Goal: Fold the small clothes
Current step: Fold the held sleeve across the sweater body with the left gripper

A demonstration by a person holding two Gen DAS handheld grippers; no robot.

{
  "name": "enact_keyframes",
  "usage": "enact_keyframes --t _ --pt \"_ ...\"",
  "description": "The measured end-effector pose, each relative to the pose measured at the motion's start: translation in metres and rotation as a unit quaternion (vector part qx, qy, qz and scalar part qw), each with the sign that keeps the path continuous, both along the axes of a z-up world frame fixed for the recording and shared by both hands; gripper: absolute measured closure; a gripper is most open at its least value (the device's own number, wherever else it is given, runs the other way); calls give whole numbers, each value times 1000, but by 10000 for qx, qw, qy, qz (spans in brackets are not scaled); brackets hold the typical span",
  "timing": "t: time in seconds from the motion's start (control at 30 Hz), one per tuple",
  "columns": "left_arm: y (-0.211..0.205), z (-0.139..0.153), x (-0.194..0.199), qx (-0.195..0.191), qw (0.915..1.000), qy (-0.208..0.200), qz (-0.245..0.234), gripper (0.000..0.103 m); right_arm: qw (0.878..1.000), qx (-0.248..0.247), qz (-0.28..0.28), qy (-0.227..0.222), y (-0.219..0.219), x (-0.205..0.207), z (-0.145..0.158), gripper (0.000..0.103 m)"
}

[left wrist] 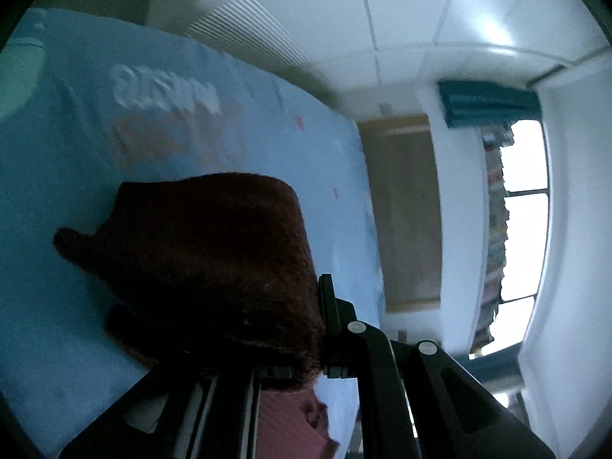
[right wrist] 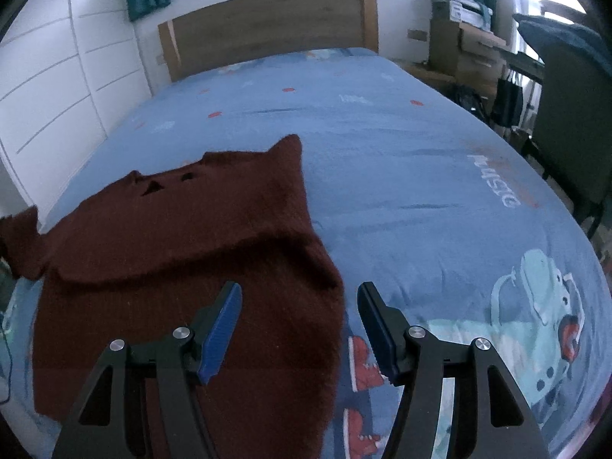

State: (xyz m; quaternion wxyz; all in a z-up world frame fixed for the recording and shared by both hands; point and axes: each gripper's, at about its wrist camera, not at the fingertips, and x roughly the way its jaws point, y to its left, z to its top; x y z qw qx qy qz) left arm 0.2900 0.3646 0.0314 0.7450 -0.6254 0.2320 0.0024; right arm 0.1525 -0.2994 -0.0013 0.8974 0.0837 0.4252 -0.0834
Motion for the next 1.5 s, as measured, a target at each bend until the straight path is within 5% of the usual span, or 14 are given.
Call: enact_keyframes --t 0.33,0.53,0.63,0.8,0.97,1.13,1.2,1.27,1.43,1.5 --pt "-106 33 39 157 9927 -158 -1183 97 9994 182 -272 75 -23 -30 -8 38" --pt "-173 32 54 334 9799 -41 -1967 97 9985 282 -447 109 -39 -42 -15 38" --pt "-216 28 56 671 9664 142 -2477 97 9979 342 -540 125 -45 -47 -19 38" --pt "-280 3 46 1496 9323 676 -3222 97 9977 356 -549 183 -48 -48 -23 38" --pt "-295 -34 23 1802 9135 1160 -3459 97 9978 308 -548 214 -50 -49 -26 38" --pt "-277 -46 -10 1604 9196 1100 -3413 85 9976 304 -573 241 -53 -46 -29 38" --pt "-268 -37 -2 1597 9271 1061 -3220 69 9976 314 -563 239 -52 -46 -30 38" --pt "-251 -35 -1 1506 9371 1083 -2957 67 9977 326 -540 238 -51 -45 -31 38" --pt "-231 -47 19 1288 9487 1277 -2589 70 9977 337 -512 275 -50 -44 -37 38" --pt "-234 -52 24 1143 9498 1275 -2618 94 9976 350 -526 276 -51 -43 -37 38"
